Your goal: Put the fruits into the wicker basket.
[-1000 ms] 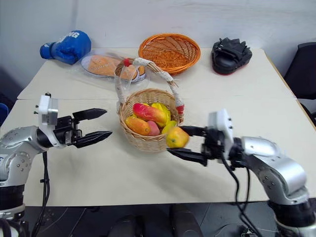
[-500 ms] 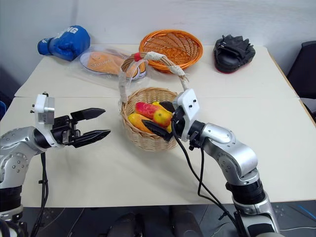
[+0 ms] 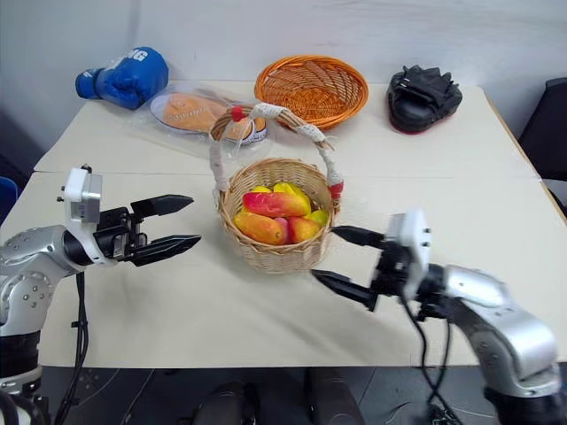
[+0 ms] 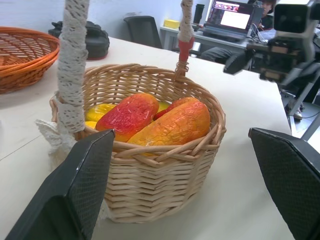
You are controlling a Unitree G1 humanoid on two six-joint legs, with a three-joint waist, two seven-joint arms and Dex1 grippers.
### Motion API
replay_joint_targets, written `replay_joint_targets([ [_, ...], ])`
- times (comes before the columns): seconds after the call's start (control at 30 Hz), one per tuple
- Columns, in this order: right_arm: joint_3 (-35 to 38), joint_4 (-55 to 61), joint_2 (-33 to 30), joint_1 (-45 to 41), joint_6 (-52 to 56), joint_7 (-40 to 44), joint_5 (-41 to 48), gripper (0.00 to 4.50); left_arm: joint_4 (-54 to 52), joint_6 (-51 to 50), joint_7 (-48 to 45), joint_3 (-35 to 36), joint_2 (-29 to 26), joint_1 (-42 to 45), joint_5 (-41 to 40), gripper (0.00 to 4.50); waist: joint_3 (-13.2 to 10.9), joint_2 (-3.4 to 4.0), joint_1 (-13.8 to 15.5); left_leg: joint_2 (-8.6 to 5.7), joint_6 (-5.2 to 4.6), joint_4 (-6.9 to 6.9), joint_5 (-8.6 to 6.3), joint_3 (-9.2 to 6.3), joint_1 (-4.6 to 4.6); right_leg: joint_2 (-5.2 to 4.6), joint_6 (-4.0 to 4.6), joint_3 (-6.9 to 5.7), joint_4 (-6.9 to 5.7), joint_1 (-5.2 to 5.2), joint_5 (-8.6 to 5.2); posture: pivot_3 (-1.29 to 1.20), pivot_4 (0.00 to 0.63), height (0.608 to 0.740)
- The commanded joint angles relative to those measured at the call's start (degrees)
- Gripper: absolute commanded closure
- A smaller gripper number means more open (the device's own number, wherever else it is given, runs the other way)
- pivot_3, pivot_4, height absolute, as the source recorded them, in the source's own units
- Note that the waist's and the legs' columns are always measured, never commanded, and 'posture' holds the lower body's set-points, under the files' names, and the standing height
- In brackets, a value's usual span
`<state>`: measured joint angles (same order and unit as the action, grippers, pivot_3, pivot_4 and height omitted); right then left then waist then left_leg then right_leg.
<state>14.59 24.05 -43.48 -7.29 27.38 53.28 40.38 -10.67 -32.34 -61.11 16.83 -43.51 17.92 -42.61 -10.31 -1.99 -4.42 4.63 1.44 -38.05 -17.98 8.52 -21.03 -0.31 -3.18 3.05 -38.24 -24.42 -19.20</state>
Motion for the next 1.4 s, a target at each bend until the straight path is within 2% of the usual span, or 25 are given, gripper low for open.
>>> replay_joint_targets([
  [0.03, -0.04, -9.4, -0.24, -7.45, -6.51, 3.43, -3.54, 0.03, -0.65, 1.1, -0.56, 0.8, -0.72, 0.86, -0.42, 0.0, -0.01, 0.01, -0.45, 0.0, 0.01, 0.01, 0.01, 0.0, 0.01, 0.01, 0.0, 0.01, -0.02, 0.0, 0.0, 0.0, 0.15, 0.74],
  [0.2, -6.71, -24.91, 4.98, -22.16, -13.64, 8.01, -8.85, 0.03, -0.19, 1.75, -0.49, 0.43, -0.27, 1.28, -0.05, 0.0, -0.06, 0.1, -0.71, 0.11, 0.1, 0.06, 0.05, 0.04, 0.05, 0.16, 0.04, 0.1, -0.08, -0.09, -0.02, 0.0, 0.15, 0.74],
  [0.4, -14.71, -32.0, 9.19, -32.64, -10.39, 13.97, -10.95, 0.03, -1.07, 1.83, 0.79, 0.54, 0.53, 1.17, -0.44, 0.0, -0.15, 0.24, -0.34, 0.15, 0.12, 0.03, 0.05, 0.05, -0.09, 0.12, 0.05, 0.09, -0.12, -0.22, -0.02, 0.0, 0.15, 0.74],
  [0.53, -16.01, -32.99, 10.96, -34.84, -10.78, 15.99, -11.33, 0.9, -1.95, 1.1, 1.53, 0.99, 0.59, 0.47, -1.27, 0.0, -0.15, 0.24, -0.29, 0.09, 0.08, -0.08, 0.03, 0.04, -0.1, 0.0, 0.05, 0.05, -0.19, -0.2, -0.02, 0.0, 0.15, 0.74],
  [0.77, -14.08, -30.28, 9.92, -32.79, -8.74, 15.8, -10.47, 3.43, -1.8, 0.65, 1.22, 0.5, 0.38, 0.56, -1.45, 0.0, -0.15, 0.25, -0.34, 0.08, 0.08, -0.06, 0.03, 0.04, -0.09, 0.0, 0.05, 0.03, -0.22, -0.21, -0.02, 0.0, 0.15, 0.74],
  [0.87, -11.3, -25.65, 8.25, -28.94, -6.68, 14.07, -8.81, 4.35, -0.91, 0.12, 0.98, -0.09, 0.48, 1.86, -1.63, 0.0, -0.15, 0.24, -0.12, 0.08, 0.08, -0.04, 0.03, 0.04, -0.1, 0.0, 0.05, 0.03, -0.22, -0.21, -0.02, 0.0, 0.15, 0.74],
  [1.07, -1.04, -10.2, 6.13, -18.96, 0.98, 5.0, -0.53, 4.34, -0.45, -0.11, -0.57, -2.36, 1.42, 4.02, -1.96, 0.0, -0.15, 0.25, 0.16, 0.05, 0.07, -0.06, 0.02, 0.01, -0.15, -0.03, 0.04, 0.02, -0.2, -0.2, -0.02, 0.0, 0.15, 0.74],
  [1.2, 14.25, 0.81, 5.84, -11.64, 5.71, -8.03, 7.22, 4.34, 1.56, 0.38, -2.22, -4.07, 2.03, 7.32, -1.27, 0.0, -0.18, 0.3, 0.29, 0.05, 0.1, -0.07, 0.04, -0.02, -0.15, -0.01, 0.04, 0.02, -0.27, -0.21, -0.03, 0.0, 0.15, 0.74],
  [1.3, 23.59, 1.53, 4.04, -5.73, 4.33, -12.19, 4.83, 4.34, 2.82, 0.75, -3.6, -5.95, 2.78, 9.46, -0.79, 0.0, -0.17, 0.29, 0.77, 0.02, 0.11, -0.05, 0.05, -0.02, -0.11, 0.0, 0.04, 0.02, -0.23, -0.17, -0.03, 0.0, 0.15, 0.74],
  [1.4, 28.11, -5.17, 2.07, 0.41, -5.19, -11.42, -4.75, 4.34, 3.8, 1.68, -4.8, -7.72, 3.79, 11.13, 0.02, 0.0, -0.17, 0.29, 1.14, -0.03, 0.09, -0.05, 0.04, 0.0, -0.07, 0.01, 0.01, 0.05, -0.12, -0.1, -0.02, 0.0, 0.15, 0.74],
])
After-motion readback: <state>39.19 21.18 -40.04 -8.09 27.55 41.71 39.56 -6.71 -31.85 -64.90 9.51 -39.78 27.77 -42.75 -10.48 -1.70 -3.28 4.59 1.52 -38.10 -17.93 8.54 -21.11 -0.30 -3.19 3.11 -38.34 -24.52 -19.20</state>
